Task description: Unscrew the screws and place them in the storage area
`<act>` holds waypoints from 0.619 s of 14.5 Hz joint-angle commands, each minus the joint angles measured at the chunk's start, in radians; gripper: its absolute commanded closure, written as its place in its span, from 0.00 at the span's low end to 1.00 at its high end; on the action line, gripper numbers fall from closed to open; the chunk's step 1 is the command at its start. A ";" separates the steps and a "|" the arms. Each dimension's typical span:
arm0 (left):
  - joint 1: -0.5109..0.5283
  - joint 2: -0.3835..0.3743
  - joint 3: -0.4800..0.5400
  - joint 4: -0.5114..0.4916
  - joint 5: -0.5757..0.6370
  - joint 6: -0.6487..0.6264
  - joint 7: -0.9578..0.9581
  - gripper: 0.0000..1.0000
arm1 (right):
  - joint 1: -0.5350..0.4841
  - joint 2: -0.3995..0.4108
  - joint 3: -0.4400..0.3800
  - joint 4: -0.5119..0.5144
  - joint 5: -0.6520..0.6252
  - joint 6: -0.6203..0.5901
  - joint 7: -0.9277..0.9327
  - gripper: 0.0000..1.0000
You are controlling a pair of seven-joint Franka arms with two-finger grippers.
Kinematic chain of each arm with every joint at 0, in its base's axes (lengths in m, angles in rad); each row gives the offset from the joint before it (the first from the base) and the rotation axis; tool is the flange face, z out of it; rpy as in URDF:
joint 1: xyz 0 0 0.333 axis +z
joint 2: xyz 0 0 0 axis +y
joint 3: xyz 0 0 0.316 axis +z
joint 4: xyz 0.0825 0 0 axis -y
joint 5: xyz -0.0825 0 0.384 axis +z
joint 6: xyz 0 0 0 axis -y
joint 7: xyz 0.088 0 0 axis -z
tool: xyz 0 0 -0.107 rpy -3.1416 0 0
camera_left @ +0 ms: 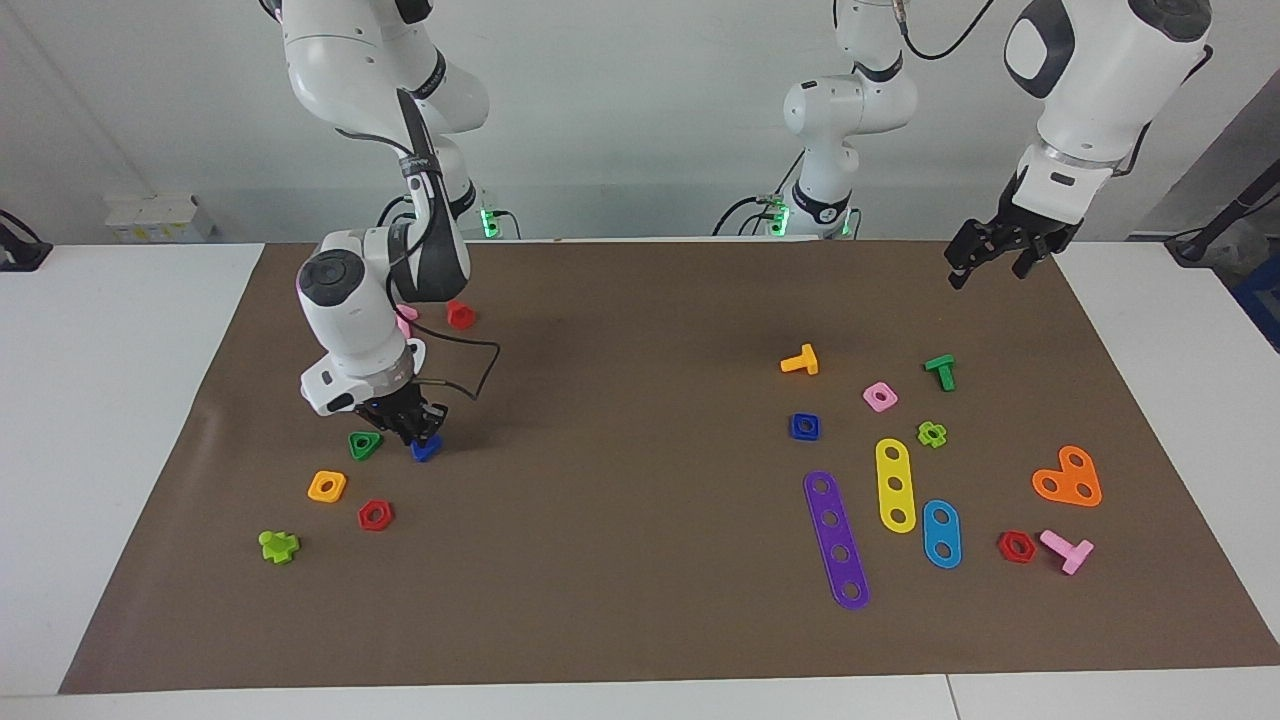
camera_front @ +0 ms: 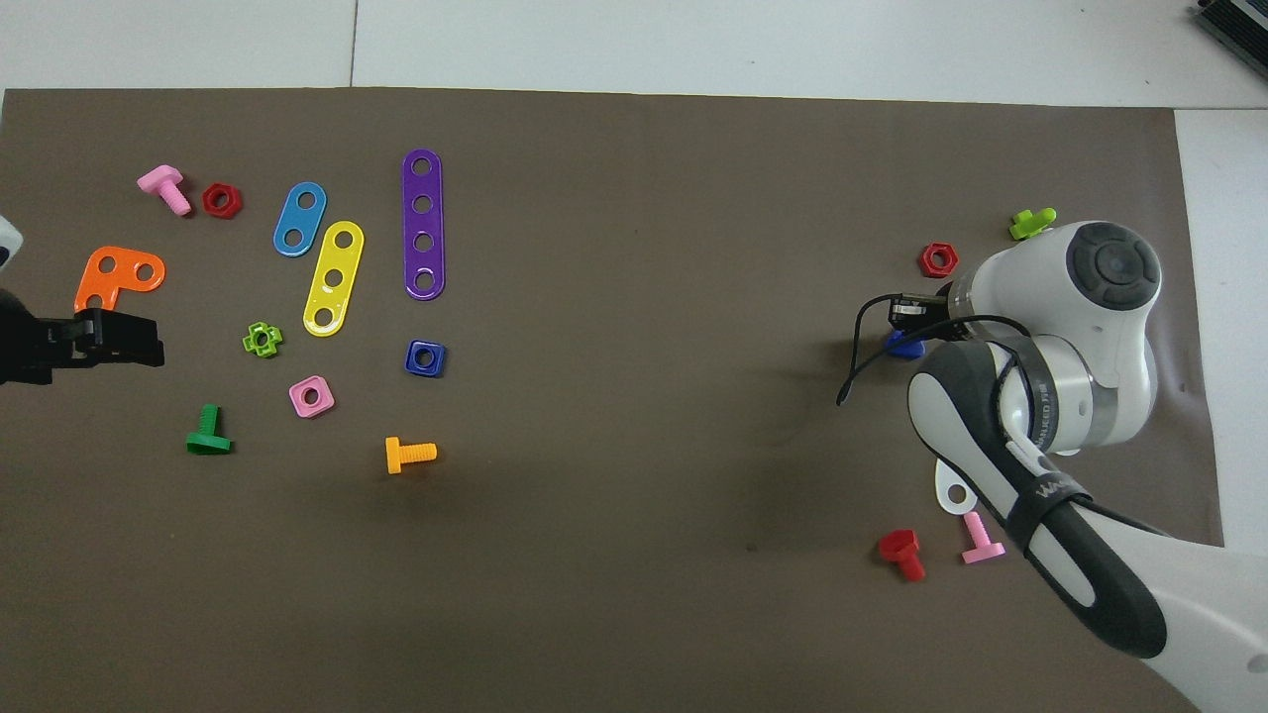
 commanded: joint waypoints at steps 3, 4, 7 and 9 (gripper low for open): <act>0.007 -0.025 -0.003 -0.019 -0.016 -0.012 -0.007 0.00 | -0.013 -0.031 0.009 0.010 0.022 -0.001 -0.032 0.04; 0.009 -0.025 -0.003 -0.019 -0.016 -0.012 -0.007 0.00 | -0.013 -0.051 0.009 0.027 0.020 -0.027 -0.032 0.04; 0.009 -0.025 -0.001 -0.019 -0.016 -0.012 -0.007 0.00 | -0.017 -0.109 0.004 0.122 0.020 -0.172 -0.040 0.03; 0.009 -0.025 -0.003 -0.019 -0.016 -0.012 -0.007 0.00 | -0.015 -0.140 0.004 0.197 0.020 -0.265 -0.040 0.03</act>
